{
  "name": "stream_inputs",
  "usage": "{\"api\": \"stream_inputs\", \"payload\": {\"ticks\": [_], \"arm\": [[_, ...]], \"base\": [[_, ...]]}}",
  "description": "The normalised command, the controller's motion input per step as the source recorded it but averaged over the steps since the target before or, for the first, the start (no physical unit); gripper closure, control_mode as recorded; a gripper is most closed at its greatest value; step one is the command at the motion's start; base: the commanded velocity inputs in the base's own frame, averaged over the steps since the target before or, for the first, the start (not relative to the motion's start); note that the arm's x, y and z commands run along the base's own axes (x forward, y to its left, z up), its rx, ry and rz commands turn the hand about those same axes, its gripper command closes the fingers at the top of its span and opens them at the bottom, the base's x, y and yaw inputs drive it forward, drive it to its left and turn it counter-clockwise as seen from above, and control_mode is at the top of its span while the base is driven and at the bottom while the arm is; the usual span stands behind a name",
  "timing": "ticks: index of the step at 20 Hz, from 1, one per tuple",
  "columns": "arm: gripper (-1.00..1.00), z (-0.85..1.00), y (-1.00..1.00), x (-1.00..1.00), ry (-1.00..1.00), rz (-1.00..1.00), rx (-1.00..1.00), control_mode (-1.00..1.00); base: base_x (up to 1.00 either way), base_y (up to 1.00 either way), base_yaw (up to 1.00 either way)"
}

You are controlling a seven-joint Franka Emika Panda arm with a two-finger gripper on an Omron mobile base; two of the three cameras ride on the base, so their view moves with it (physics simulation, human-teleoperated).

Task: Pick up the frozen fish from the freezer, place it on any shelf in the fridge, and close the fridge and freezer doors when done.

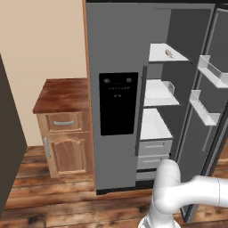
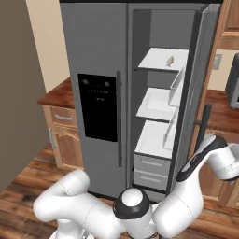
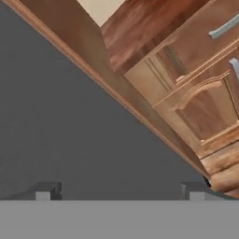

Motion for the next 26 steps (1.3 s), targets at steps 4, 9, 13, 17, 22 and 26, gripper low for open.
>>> {"api": "stream_inputs", "payload": {"ticks": [4,9,13,17,22,26], "arm": [[-1.00,0.17,1.00,0.00,0.00,0.16,0.07,-1.00],[-1.00,0.22,1.00,0.03,0.00,0.11,0.06,-1.00],[-1.00,0.37,1.00,0.21,0.00,0.01,0.05,-1.00],[-1.00,0.43,0.99,0.35,0.00,-0.05,0.05,-1.00],[-1.00,0.43,0.79,0.49,0.00,-0.19,0.04,-1.00],[-1.00,0.29,0.71,0.60,0.00,-0.30,0.03,-1.00]], "base": [[0.00,0.00,0.00],[0.00,0.00,0.00],[0.00,0.00,0.00],[0.00,0.00,0.00],[0.00,0.00,0.00],[0.00,0.00,0.00]]}}
